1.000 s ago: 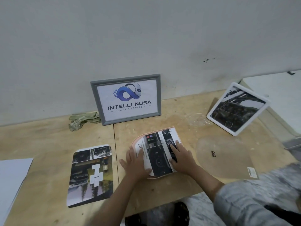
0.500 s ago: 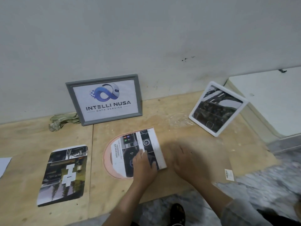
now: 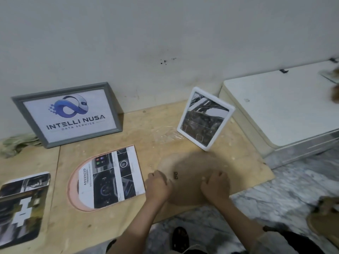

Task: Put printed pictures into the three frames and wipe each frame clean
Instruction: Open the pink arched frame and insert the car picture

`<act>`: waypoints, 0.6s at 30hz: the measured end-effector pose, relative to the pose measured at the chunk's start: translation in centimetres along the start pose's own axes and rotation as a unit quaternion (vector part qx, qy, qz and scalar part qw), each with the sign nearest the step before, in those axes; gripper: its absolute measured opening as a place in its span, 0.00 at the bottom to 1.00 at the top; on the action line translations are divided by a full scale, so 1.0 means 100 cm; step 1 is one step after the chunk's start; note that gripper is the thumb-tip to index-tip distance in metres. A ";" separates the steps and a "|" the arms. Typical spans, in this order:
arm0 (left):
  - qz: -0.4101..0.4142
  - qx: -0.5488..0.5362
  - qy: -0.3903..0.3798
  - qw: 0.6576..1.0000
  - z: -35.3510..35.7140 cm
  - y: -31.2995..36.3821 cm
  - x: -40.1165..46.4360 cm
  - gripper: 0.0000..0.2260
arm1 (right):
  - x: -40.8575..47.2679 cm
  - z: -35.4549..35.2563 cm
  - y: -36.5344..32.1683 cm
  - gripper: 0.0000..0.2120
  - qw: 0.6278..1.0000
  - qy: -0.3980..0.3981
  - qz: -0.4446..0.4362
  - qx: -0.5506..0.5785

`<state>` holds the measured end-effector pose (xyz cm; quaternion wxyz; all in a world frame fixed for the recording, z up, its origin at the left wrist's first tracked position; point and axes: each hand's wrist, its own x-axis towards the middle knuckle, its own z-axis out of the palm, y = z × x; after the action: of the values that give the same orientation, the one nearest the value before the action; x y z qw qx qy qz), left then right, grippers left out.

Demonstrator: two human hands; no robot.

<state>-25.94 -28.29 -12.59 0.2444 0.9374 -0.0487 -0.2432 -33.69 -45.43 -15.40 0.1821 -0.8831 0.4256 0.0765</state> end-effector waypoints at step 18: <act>-0.192 -0.177 -0.024 0.965 -0.027 0.034 0.003 0.14 | 0.000 -0.018 -0.019 0.21 0.955 -0.056 0.150 0.248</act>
<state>-24.25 -30.15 -9.03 0.3538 0.8650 0.1700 -0.3126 -32.29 -45.01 -13.29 0.4057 -0.7305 0.5475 0.0444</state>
